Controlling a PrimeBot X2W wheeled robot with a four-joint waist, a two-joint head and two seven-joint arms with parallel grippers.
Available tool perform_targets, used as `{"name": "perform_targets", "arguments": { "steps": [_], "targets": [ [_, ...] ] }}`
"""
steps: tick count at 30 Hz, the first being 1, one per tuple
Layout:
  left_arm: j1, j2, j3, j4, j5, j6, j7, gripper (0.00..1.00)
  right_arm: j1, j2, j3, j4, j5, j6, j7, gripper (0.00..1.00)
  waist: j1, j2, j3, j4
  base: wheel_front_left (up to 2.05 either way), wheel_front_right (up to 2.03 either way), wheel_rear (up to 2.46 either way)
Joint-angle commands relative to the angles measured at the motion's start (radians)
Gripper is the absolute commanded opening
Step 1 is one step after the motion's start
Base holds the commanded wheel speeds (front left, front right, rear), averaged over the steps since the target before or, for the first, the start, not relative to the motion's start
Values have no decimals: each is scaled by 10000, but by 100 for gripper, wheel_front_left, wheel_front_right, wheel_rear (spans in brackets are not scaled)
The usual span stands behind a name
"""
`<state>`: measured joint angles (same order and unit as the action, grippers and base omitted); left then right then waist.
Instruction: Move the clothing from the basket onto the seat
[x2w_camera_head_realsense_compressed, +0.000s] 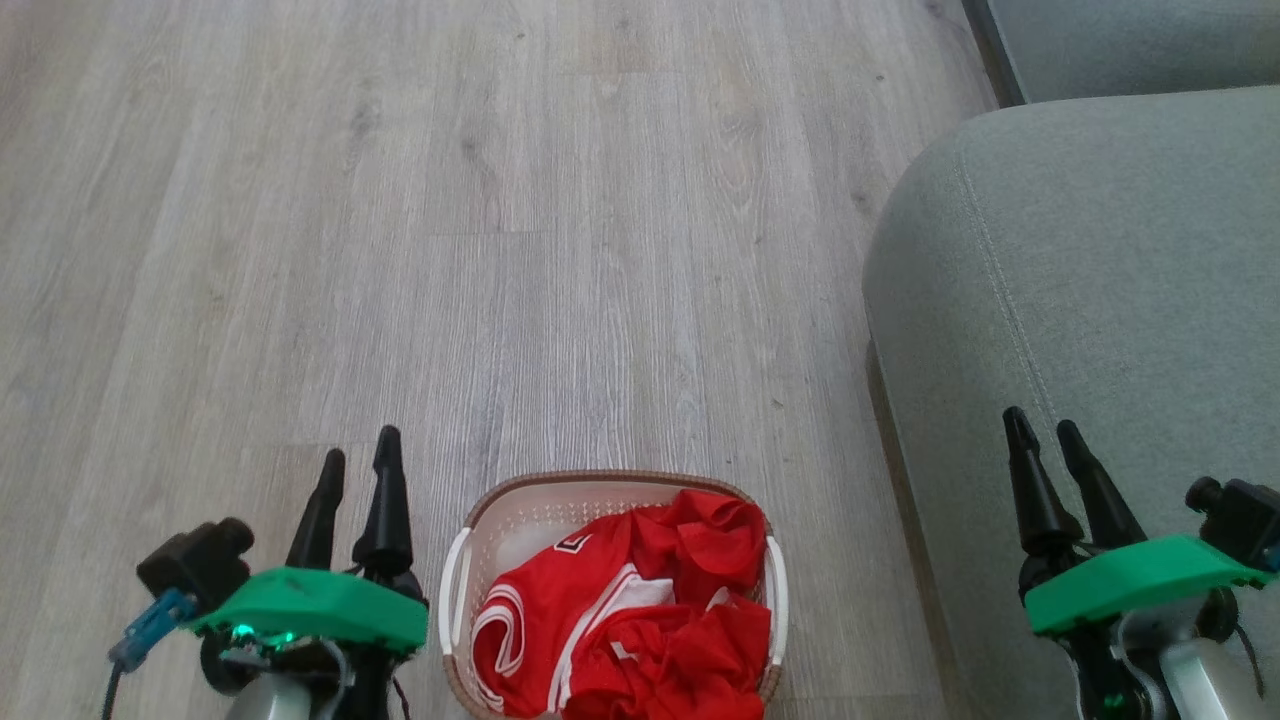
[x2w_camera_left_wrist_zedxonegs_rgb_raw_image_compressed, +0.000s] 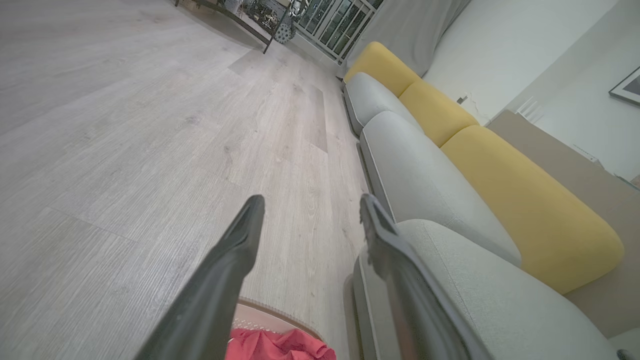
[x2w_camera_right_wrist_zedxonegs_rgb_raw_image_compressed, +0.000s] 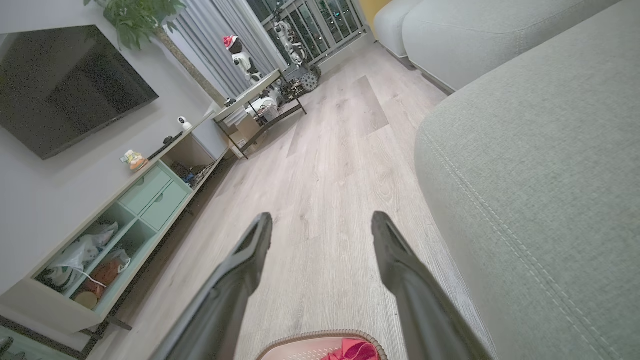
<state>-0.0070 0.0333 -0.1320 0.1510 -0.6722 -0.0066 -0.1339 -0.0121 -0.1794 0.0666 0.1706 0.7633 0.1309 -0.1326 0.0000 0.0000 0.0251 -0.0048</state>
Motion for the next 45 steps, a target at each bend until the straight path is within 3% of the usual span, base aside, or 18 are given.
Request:
{"name": "perform_targets", "arguments": {
  "steps": [1,40,45],
  "targets": [
    [-556,130,97,-448,353,91,-147,100,-528,-272,166,-319,-305,-1,-146,100,0,0,4,2,0,0,0],
    [-662,169,-786,-1137,4614,663,-1258,100,-759,-855,997,-549,-4105,-2,-1271,100,0,0,68,-10,0,0,0],
    [-650,169,-809,-1130,4661,664,-1278,100,-765,-873,1001,-556,-4169,-2,-1292,100,0,0,43,-18,0,0,0]
  ]
}}
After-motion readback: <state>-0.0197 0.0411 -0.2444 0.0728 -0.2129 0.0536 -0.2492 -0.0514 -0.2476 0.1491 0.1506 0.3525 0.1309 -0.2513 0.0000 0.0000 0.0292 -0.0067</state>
